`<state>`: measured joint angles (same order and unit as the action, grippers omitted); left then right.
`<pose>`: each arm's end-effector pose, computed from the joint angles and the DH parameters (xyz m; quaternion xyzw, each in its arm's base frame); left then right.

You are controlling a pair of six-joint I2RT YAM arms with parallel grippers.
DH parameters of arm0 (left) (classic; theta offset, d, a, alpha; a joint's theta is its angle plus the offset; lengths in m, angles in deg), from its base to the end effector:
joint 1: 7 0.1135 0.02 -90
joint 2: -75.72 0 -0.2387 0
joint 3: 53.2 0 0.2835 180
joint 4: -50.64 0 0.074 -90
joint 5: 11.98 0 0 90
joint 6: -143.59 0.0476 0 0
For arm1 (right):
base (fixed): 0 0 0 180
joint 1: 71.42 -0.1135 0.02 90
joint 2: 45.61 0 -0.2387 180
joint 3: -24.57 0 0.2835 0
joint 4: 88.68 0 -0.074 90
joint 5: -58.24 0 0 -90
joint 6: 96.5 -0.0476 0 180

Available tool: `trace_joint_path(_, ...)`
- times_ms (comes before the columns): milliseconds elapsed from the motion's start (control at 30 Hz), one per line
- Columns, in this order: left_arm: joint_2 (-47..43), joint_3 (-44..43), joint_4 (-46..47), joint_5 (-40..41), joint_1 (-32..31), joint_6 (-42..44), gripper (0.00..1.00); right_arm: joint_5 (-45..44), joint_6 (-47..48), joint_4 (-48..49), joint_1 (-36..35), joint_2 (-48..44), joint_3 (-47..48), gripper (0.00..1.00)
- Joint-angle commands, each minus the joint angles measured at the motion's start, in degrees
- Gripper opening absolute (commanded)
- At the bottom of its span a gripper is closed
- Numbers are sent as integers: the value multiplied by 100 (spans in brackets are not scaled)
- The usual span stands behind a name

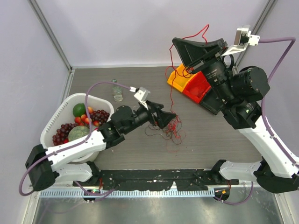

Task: Untangle the cables

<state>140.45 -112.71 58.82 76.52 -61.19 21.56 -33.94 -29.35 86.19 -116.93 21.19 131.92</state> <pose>0.1873 -0.2617 0.3098 0.1416 0.6739 -0.5021 0.5232 0.1698 0.1703 0.5877 -0.0735 0.4528 0.4920 0.7400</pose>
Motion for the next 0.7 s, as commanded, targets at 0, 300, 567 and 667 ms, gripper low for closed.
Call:
trace_joint_path(0,574,-395,911,746,-153,891,94,330,-140,231,8,8,242,1)
trace_joint_path(300,1954,280,2378,1212,-144,636,65,525,-579,248,8,271,962,1)
trace_joint_path(567,3335,719,2265,1188,541,-478,31,631,-897,249,8,702,2103,1)
trace_joint_path(667,3388,1264,2696,1029,577,-690,31,543,-625,100,8,930,2702,1)
